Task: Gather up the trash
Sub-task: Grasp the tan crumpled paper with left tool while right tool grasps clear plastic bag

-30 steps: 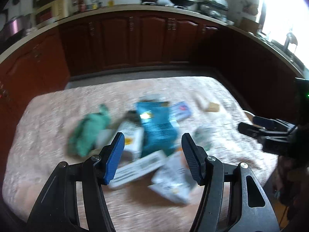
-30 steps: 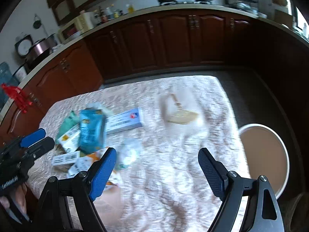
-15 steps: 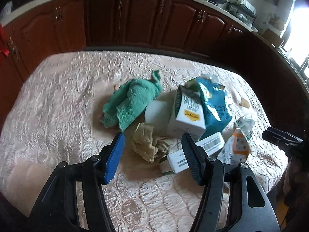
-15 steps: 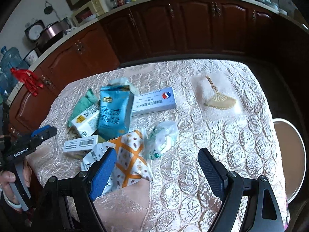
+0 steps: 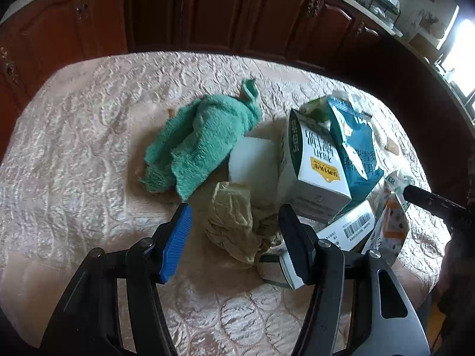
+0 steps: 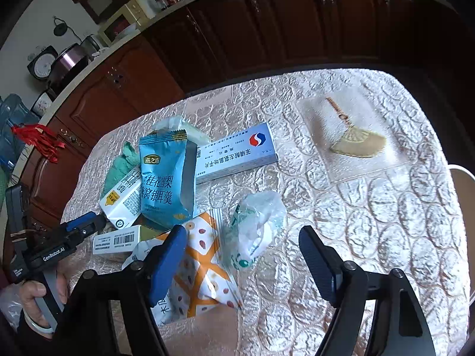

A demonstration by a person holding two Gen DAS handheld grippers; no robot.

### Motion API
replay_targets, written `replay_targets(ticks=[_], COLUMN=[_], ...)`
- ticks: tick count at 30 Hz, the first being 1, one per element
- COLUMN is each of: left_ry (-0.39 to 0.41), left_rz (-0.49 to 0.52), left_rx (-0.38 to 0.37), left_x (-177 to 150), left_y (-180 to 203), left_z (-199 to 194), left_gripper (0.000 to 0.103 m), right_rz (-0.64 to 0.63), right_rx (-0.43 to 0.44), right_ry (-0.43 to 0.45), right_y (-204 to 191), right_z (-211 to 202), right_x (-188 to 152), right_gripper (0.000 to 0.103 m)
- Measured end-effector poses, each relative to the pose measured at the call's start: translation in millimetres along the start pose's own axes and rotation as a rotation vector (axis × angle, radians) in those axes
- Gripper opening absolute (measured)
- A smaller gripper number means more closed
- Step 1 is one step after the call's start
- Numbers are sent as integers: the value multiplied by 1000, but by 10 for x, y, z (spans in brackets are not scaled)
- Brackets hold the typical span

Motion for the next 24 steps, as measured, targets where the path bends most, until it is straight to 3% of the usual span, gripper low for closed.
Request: replay_targets(ticks=[4, 7, 8, 9, 14, 24], left_ry=[-14, -17, -15, -19, 0, 142], left_rz=[-9, -1, -2, -2, -26, -18], left_rx=[-13, -13, -8, 0, -13, -44], left_x=[-24, -39, -37, -29, -17, 400], left_y=[-11, -8, -18, -39, -131, -64], left_z=[53, 58, 42, 36, -132, -721], left_gripper=[45, 28, 13, 10, 9, 8], right_rz=[24, 26, 27, 27, -13, -23], right_rx=[18, 27, 33, 41, 33, 40], right_ry=[-19, -12, -12, -13, 46, 155], right_y=[-7, -5, 1, -6, -51, -63], right_z=[91, 109, 112, 111, -64, -485], right_x=[-42, -48, -57, -60, 11, 312], right_gripper=[57, 42, 33, 28, 13, 9])
Point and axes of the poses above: each gripper's, at about its wrist camera, not at the fingertips, and z roughly the way its jaws point, y to its right, x to its top, the point moved 8 cm from there along z, roughly the way its jaws point, and after that the axes turned 15 degrees about y, right-handed, at the moved point
